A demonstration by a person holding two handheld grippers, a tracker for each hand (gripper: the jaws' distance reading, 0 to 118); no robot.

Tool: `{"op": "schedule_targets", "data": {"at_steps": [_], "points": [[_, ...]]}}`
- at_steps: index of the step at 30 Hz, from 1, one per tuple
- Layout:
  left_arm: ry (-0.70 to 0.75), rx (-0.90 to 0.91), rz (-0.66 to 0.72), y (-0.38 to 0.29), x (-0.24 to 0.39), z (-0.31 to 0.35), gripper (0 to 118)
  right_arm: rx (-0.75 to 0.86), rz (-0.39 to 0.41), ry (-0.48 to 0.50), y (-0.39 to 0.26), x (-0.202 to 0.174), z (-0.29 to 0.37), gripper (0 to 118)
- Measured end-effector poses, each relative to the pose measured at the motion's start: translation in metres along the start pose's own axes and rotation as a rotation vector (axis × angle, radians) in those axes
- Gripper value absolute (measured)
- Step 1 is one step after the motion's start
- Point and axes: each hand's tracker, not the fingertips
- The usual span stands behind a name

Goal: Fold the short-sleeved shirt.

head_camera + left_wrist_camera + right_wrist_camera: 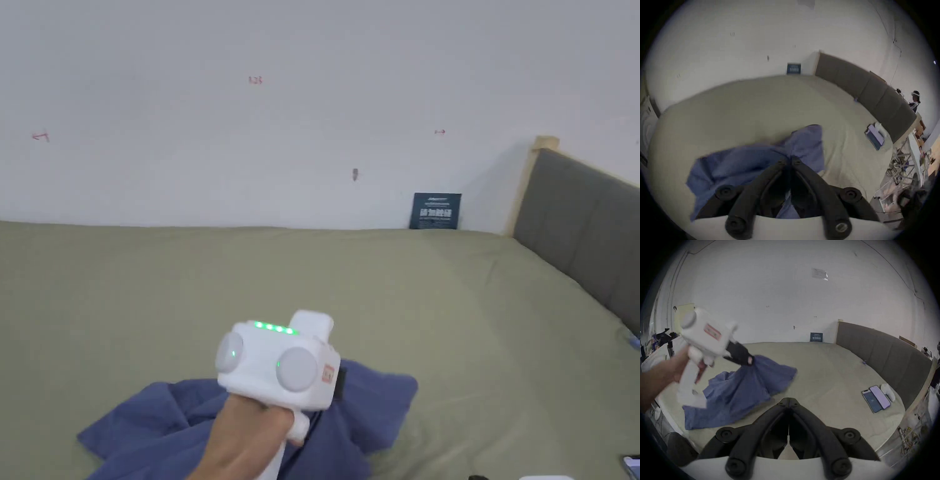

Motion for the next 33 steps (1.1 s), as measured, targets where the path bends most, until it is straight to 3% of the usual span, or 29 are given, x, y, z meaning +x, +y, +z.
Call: {"op": "schedule_targets", "data": {"at_steps": [5,6,7,8,9,12,15,18,19,20,21,22,29,33], "points": [[0.026,-0.093,0.072,-0.039,-0.013,-0.059,2,-0.047,-0.014,-0.019,-0.009,0.011,-0.016,2],[0.013,-0.073,0.074,-0.043,-0.017,-0.058,9,-0.051,-0.015,-0.028,-0.010,0.012,-0.018,2],[-0.018,-0.031,0.086,-0.045,-0.022,-0.051,43,-0.051,-0.019,-0.027,-0.009,0.013,-0.018,2],[-0.007,-0.050,0.082,-0.045,-0.025,-0.045,92,-0.050,-0.026,-0.023,-0.009,0.013,-0.018,2],[-0.004,-0.060,0.092,-0.045,-0.031,-0.035,118,-0.050,-0.030,-0.022,-0.007,0.012,-0.017,2],[0.022,0.087,0.159,-0.052,-0.047,0.029,106,-0.019,-0.032,-0.012,-0.001,0.006,-0.007,2],[0.104,0.280,0.159,-0.076,-0.050,0.115,102,0.025,-0.037,0.002,0.006,-0.002,0.010,2],[0.298,0.504,0.121,-0.122,-0.043,0.208,82,0.071,-0.013,-0.001,0.010,-0.014,0.029,2],[0.370,0.543,0.128,-0.135,-0.039,0.236,67,0.084,-0.004,-0.003,0.011,-0.017,0.036,2],[0.395,0.588,0.132,-0.152,-0.038,0.259,42,0.098,0.003,0.000,0.012,-0.021,0.042,2],[0.416,0.608,0.136,-0.167,-0.040,0.281,6,0.111,0.010,0.003,0.013,-0.025,0.049,2],[0.445,0.627,0.162,-0.181,-0.042,0.296,0,0.126,0.015,0.003,0.014,-0.029,0.056,2],[0.571,0.651,0.179,-0.234,-0.051,0.354,0,0.189,0.044,0.013,0.015,-0.052,0.085,2],[0.567,0.641,0.212,-0.242,-0.064,0.362,0,0.189,0.043,0.034,0.016,-0.060,0.084,2]]}}
